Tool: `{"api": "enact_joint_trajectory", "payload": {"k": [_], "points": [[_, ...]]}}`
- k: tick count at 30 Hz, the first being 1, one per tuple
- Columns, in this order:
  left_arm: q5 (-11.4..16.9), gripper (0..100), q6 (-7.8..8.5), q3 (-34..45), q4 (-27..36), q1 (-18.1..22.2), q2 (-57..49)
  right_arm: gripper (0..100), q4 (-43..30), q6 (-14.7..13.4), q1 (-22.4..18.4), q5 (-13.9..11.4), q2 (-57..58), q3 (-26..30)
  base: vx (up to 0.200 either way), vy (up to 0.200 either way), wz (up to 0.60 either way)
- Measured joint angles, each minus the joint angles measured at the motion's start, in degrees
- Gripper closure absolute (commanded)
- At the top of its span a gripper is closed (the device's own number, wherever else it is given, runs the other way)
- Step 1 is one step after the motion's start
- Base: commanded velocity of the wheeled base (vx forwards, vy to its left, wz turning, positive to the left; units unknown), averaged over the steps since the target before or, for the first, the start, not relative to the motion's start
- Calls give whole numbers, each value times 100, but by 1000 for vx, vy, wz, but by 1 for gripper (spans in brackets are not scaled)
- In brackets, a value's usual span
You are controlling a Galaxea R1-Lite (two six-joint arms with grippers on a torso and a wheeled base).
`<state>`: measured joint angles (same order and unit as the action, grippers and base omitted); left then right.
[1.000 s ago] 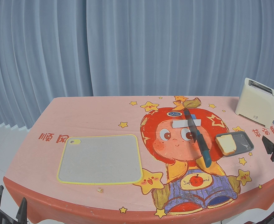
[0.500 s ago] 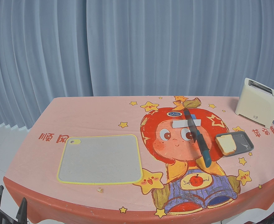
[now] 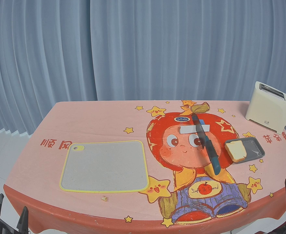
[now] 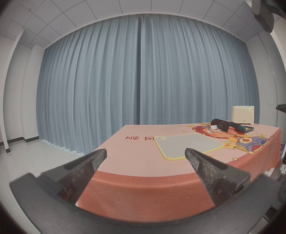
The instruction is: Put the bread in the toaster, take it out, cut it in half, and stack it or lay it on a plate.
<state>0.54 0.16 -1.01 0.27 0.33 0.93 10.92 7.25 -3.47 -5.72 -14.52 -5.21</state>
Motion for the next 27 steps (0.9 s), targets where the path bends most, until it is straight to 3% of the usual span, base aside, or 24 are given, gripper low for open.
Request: {"api": "enact_joint_trajectory", "payload": {"k": [5,18,27], "points": [[0,0,0,0,0,0,0,0,-696,-15,48,-93,662,48,0,0,0],[0,0,0,0,-2,-2,0,0,-808,-37,80,-52,1104,408,0,0,0],[0,0,2,0,0,-2,0,0,-808,-371,83,-40,1135,419,0,0,0]]}}
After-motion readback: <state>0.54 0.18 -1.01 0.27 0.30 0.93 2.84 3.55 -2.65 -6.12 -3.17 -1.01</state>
